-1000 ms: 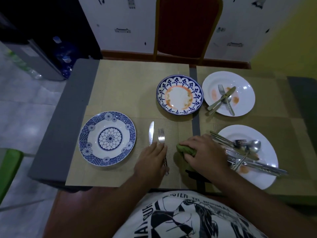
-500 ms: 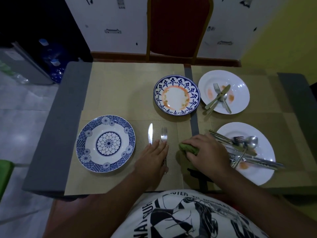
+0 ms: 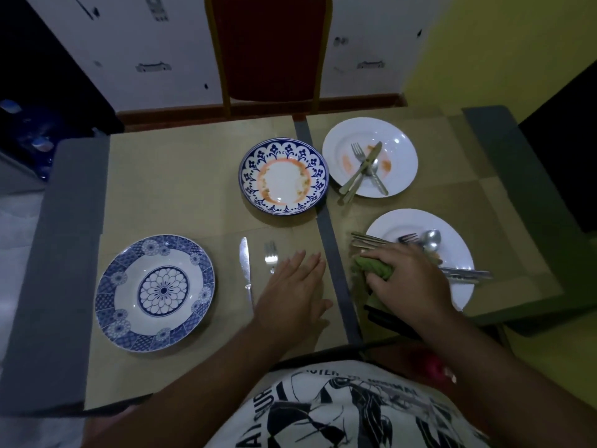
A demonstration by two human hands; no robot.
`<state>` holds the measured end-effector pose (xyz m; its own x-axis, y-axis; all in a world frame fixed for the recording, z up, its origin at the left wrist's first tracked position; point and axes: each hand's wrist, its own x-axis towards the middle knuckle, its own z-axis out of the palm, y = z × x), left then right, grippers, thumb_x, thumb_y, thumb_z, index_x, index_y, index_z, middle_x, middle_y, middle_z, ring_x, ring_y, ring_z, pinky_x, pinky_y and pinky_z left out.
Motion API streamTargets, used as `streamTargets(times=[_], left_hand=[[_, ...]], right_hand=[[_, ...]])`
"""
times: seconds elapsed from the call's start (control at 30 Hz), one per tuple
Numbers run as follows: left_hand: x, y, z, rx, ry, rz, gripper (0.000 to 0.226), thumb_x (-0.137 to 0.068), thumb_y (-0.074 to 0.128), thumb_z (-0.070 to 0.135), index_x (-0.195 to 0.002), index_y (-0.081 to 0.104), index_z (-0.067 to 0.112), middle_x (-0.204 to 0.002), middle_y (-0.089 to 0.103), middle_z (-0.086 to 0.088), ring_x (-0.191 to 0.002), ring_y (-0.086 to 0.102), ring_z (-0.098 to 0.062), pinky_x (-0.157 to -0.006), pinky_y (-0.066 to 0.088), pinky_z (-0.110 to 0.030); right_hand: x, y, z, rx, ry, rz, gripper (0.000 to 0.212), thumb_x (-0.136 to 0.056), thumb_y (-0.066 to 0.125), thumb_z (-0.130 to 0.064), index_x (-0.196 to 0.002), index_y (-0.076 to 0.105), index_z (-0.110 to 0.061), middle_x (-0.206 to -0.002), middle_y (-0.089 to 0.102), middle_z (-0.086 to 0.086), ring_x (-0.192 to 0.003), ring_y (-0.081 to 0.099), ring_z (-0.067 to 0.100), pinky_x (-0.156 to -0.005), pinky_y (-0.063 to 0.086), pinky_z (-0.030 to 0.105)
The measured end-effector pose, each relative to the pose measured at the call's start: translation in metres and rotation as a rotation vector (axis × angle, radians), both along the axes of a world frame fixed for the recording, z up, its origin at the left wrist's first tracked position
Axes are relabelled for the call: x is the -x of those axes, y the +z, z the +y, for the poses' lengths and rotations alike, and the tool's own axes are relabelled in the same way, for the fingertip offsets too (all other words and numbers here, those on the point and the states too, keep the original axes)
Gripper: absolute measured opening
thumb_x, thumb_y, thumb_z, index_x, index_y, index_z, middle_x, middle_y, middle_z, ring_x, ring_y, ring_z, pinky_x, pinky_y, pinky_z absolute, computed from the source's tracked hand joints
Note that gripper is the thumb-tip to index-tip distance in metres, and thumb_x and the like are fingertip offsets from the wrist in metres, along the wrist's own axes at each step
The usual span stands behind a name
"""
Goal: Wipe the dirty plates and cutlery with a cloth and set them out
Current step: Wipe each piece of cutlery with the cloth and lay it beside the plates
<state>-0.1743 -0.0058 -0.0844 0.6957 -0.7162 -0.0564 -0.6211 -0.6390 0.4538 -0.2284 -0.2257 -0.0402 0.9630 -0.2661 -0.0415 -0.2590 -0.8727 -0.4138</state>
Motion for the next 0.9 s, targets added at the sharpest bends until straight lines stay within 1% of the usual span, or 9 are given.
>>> streamTargets(times=[0.07,0.13,0.2,0.27,0.33,0.47,0.53,0.67,0.9], left_hand=[[0.008,0.004,-0.023,0.036,0.024,0.042,0.072,-0.09,0.063,0.043,-0.15,0.041,0.012,-0.157,0.04,-0.006,-0.146,0.033,-0.028,-0.121,0.022,-0.043],[0.017,0.007,-0.047,0.064,0.059,0.061,0.064,-0.089,0.063,0.042,-0.145,0.049,0.017,-0.148,0.052,-0.004,-0.135,0.046,-0.024,-0.114,0.029,-0.038],[0.026,0.008,-0.074,0.081,0.117,0.1,0.048,-0.088,0.064,0.041,-0.132,0.062,0.021,-0.128,0.065,-0.001,-0.116,0.056,-0.022,-0.099,0.041,-0.036],[0.034,0.013,-0.103,0.116,0.219,0.21,0.027,-0.089,0.066,0.037,-0.11,0.068,0.02,-0.108,0.068,0.0,-0.099,0.059,-0.019,-0.084,0.047,-0.034],[0.039,0.019,-0.133,0.115,0.293,0.33,0.011,-0.091,0.067,0.03,-0.093,0.064,0.02,-0.094,0.064,0.002,-0.085,0.058,-0.015,-0.069,0.047,-0.031],[0.044,0.019,-0.181,0.041,0.395,0.388,0.018,-0.089,0.069,0.026,-0.082,0.053,0.023,-0.081,0.058,0.006,-0.072,0.054,-0.011,-0.054,0.035,-0.021],[0.047,0.017,-0.196,0.006,0.427,0.406,0.022,-0.088,0.071,0.026,-0.082,0.05,0.022,-0.08,0.055,0.006,-0.077,0.057,-0.017,-0.055,0.032,-0.024],[0.05,0.014,-0.209,-0.033,0.454,0.401,0.023,-0.085,0.074,0.024,-0.091,0.054,0.017,-0.091,0.066,-0.001,-0.086,0.063,-0.021,-0.066,0.046,-0.029],[0.048,0.008,-0.216,0.001,0.54,0.461,0.025,-0.079,0.08,0.02,-0.082,0.056,0.013,-0.078,0.063,0.0,-0.072,0.058,-0.019,-0.066,0.05,-0.034]], right_hand=[[0.004,0.001,-0.021,-0.015,-0.02,0.005,0.034,-0.073,0.067,-0.034,-0.107,0.07,-0.039,-0.104,0.067,-0.017,-0.101,0.057,0.013,-0.077,0.053,0.038],[0.009,0.003,-0.044,-0.024,-0.032,0.017,0.035,-0.074,0.064,-0.036,-0.108,0.069,-0.04,-0.103,0.067,-0.018,-0.101,0.056,0.012,-0.076,0.053,0.037],[0.017,0.006,-0.068,-0.03,-0.046,0.024,0.035,-0.074,0.064,-0.035,-0.108,0.069,-0.042,-0.104,0.067,-0.019,-0.101,0.056,0.013,-0.074,0.053,0.035],[0.024,0.008,-0.092,-0.043,-0.074,0.027,0.033,-0.075,0.067,-0.035,-0.107,0.069,-0.042,-0.104,0.067,-0.018,-0.099,0.055,0.013,-0.071,0.053,0.035],[0.028,0.007,-0.116,-0.05,-0.081,0.042,0.032,-0.075,0.067,-0.037,-0.107,0.069,-0.043,-0.104,0.066,-0.018,-0.098,0.055,0.014,-0.07,0.052,0.037],[0.033,0.003,-0.152,-0.1,-0.072,0.069,0.03,-0.077,0.065,-0.038,-0.106,0.068,-0.044,-0.102,0.064,-0.019,-0.099,0.052,0.013,-0.072,0.051,0.037],[0.035,0.002,-0.161,-0.11,-0.059,0.064,0.029,-0.076,0.066,-0.038,-0.104,0.068,-0.044,-0.101,0.064,-0.019,-0.1,0.052,0.011,-0.074,0.051,0.036],[0.041,0.0,-0.171,-0.133,-0.054,0.056,0.03,-0.075,0.066,-0.039,-0.104,0.068,-0.045,-0.102,0.064,-0.021,-0.103,0.051,0.008,-0.078,0.051,0.034],[0.052,-0.006,-0.171,-0.122,-0.022,0.09,0.032,-0.075,0.065,-0.038,-0.106,0.067,-0.045,-0.102,0.064,-0.023,-0.102,0.05,0.007,-0.076,0.05,0.033]])
